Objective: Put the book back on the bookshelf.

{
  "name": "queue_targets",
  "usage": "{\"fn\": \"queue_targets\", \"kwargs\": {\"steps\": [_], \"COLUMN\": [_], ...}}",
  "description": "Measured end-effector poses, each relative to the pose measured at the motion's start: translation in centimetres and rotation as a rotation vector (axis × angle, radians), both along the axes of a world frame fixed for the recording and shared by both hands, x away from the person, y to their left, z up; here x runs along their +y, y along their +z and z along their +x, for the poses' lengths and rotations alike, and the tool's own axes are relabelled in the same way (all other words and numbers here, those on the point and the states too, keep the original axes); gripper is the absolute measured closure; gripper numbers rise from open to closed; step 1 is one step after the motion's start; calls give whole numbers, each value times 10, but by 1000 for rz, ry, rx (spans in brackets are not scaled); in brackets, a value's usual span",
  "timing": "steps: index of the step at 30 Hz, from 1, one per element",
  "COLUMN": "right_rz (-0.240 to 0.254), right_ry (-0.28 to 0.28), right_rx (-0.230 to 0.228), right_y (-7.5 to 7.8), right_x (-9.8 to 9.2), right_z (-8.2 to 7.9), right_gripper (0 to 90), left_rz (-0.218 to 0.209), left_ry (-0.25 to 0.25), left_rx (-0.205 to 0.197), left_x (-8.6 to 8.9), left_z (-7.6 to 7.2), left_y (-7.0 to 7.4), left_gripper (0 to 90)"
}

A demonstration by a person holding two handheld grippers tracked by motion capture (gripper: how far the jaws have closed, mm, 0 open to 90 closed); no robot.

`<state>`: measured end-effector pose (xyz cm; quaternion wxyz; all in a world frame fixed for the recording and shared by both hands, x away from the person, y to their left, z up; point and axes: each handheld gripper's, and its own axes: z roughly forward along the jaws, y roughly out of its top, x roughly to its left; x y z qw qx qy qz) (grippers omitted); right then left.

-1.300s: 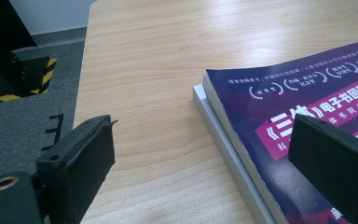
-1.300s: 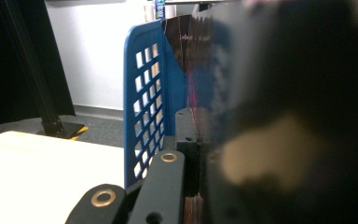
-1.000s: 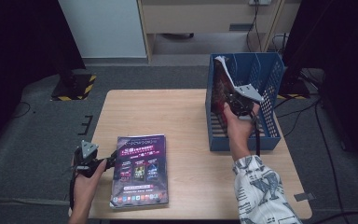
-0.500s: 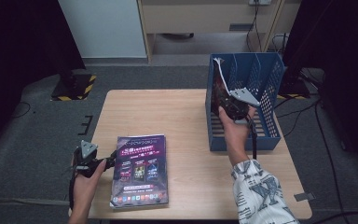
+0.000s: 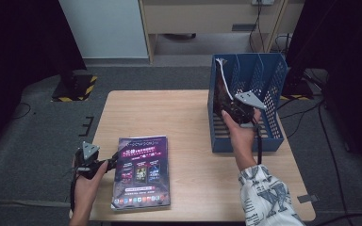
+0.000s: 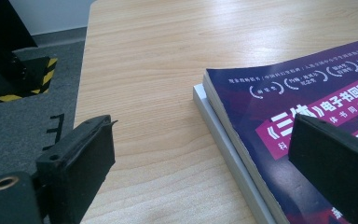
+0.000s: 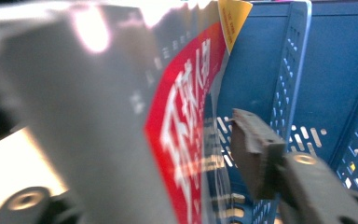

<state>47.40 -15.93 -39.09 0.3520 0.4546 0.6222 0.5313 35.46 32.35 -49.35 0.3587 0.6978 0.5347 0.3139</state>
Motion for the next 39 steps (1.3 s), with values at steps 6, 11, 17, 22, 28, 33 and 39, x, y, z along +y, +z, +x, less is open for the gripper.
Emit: {"fn": "queue_targets", "kwargs": {"steps": [6, 11, 17, 22, 28, 33, 39], "right_rz": [0, -40, -56, -41, -37, -33, -33], "right_ry": [23, 1, -18, -27, -16, 2, 18], "right_rx": [0, 17, 19, 35, 30, 18, 18], "right_y": [0, 1, 4, 4, 2, 2, 0], "right_x": [3, 7, 13, 15, 12, 8, 4], "right_z": [0, 0, 4, 7, 7, 4, 0], "right_gripper": [654, 803, 804, 768, 663, 552, 427], "left_rz": [1, 1, 3, 2, 2, 4, 1], "left_ry": [-2, -2, -3, -3, -5, -7, -3], "left_rx": [-2, -2, 0, -1, 0, 1, 1], "left_x": [0, 0, 0, 0, 0, -1, -1], "left_z": [0, 0, 0, 0, 0, 0, 1], "left_y": [0, 0, 0, 0, 0, 0, 0], "left_gripper": [67, 69, 68, 68, 68, 68, 68]}}
